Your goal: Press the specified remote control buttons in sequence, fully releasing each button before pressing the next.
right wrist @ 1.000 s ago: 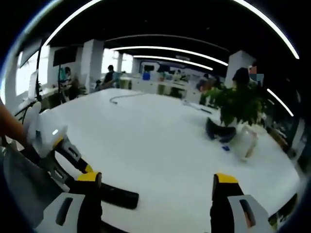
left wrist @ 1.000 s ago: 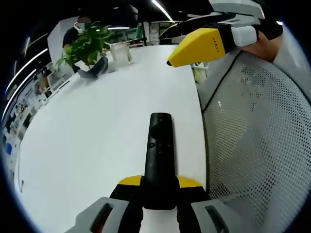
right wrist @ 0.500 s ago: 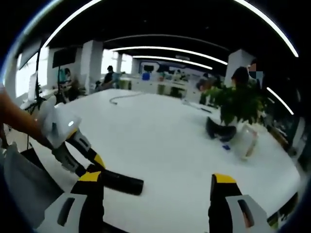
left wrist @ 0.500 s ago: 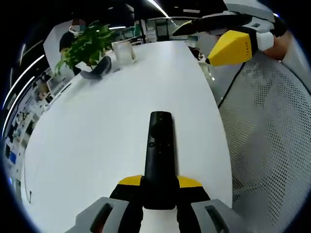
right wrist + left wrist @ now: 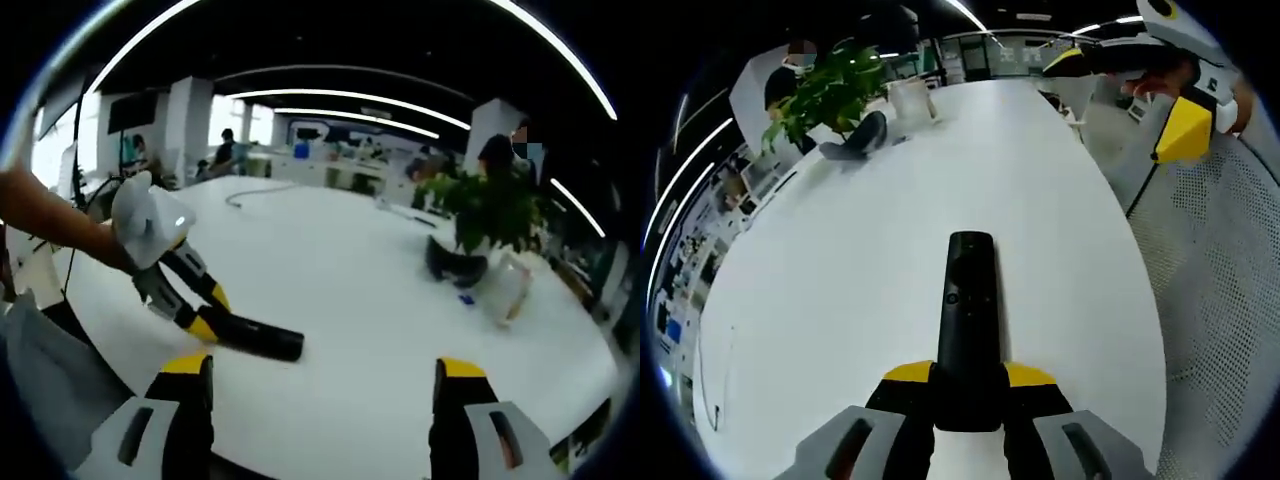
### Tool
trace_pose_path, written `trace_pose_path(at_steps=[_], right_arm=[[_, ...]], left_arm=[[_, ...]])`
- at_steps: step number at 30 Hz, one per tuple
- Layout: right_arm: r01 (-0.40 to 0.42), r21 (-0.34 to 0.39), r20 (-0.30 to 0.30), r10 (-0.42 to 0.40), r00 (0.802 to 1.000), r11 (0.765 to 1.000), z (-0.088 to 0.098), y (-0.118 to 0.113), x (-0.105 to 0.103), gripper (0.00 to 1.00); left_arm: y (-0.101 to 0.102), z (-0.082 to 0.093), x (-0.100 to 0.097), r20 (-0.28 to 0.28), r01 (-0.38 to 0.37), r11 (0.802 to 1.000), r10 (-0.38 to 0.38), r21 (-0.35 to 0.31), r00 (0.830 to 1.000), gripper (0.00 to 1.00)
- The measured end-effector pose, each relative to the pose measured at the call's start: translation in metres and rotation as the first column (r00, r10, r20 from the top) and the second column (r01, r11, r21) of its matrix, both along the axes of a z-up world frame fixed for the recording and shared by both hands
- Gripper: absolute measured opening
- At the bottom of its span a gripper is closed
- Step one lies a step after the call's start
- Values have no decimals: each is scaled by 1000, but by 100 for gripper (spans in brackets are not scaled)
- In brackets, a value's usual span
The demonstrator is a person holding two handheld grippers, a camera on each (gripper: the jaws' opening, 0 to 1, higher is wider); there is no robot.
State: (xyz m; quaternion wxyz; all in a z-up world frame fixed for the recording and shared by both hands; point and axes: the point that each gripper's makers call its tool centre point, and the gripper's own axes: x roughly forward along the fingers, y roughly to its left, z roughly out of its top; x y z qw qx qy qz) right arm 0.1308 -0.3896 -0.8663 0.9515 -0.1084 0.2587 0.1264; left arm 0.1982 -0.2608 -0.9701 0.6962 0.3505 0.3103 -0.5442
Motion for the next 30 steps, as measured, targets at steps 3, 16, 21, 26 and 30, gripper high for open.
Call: trace_pose_path(at_steps=[3, 16, 21, 26, 30], right_arm=[[0, -2, -6, 0, 1000, 1000, -1, 1, -1, 90], [-7, -10, -28, 6, 1000, 1000, -5, 2, -1, 89], [-5, -14, -33, 4, 999, 1000, -7, 1, -1, 89], [-8, -23, -45, 7, 999, 1000, -9, 1, -1, 89], [-6, -27, -56, 5, 998, 1000, -12, 1, -1, 90]], left_arm=[[2, 0, 6, 9, 16, 1000, -16, 13, 1000, 23], [5, -1, 39, 43, 51, 997, -54, 61, 998, 23], [5, -4, 49, 42, 43, 997, -46, 71, 998, 23], [3, -5, 62, 49, 50, 996, -54, 76, 997, 23], [3, -4, 77, 63, 53, 995, -59, 86, 996, 23]])
